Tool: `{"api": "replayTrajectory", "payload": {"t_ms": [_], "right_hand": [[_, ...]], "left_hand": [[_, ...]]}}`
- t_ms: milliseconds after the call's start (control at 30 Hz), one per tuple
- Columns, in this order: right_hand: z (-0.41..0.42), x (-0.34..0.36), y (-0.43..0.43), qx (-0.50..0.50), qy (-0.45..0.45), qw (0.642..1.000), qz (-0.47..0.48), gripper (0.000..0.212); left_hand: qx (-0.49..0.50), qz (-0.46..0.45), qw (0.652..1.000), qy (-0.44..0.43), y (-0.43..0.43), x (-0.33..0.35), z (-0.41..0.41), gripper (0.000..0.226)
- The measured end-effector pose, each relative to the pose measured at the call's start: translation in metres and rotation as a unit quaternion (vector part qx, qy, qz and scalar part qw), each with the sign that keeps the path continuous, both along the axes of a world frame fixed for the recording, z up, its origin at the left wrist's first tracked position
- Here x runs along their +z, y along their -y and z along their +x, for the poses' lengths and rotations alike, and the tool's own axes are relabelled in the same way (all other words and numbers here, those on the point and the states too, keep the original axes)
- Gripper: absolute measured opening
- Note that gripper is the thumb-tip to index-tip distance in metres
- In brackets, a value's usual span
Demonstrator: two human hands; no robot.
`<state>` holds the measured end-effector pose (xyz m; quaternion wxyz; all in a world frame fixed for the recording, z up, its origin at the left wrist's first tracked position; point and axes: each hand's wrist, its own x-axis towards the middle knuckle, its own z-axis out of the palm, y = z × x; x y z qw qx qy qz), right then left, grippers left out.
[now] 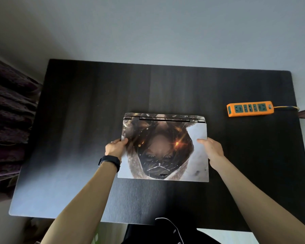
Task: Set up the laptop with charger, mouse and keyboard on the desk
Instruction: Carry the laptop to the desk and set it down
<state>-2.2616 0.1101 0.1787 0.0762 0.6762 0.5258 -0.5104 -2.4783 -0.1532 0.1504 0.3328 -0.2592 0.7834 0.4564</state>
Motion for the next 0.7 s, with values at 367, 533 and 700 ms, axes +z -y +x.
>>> {"api": "replayTrajectory", "payload": {"t_ms": [367, 533, 700], "right_hand": [[0.009, -0.003, 0.015, 0.152, 0.043, 0.985, 0.075, 0.073], [0.031, 0.001, 0.047, 0.268, 0.0, 0.956, 0.119, 0.112], [0.063, -0.001, 0.091, 0.357, 0.012, 0.923, 0.146, 0.131]], "left_hand": [[-0.159, -0.08, 0.983, -0.05, 0.013, 0.009, 0.002, 0.046], [-0.364, -0.062, 0.914, -0.166, 0.042, 0.02, 0.04, 0.084], [-0.566, -0.151, 0.789, -0.182, 0.073, 0.012, 0.074, 0.12]]}}
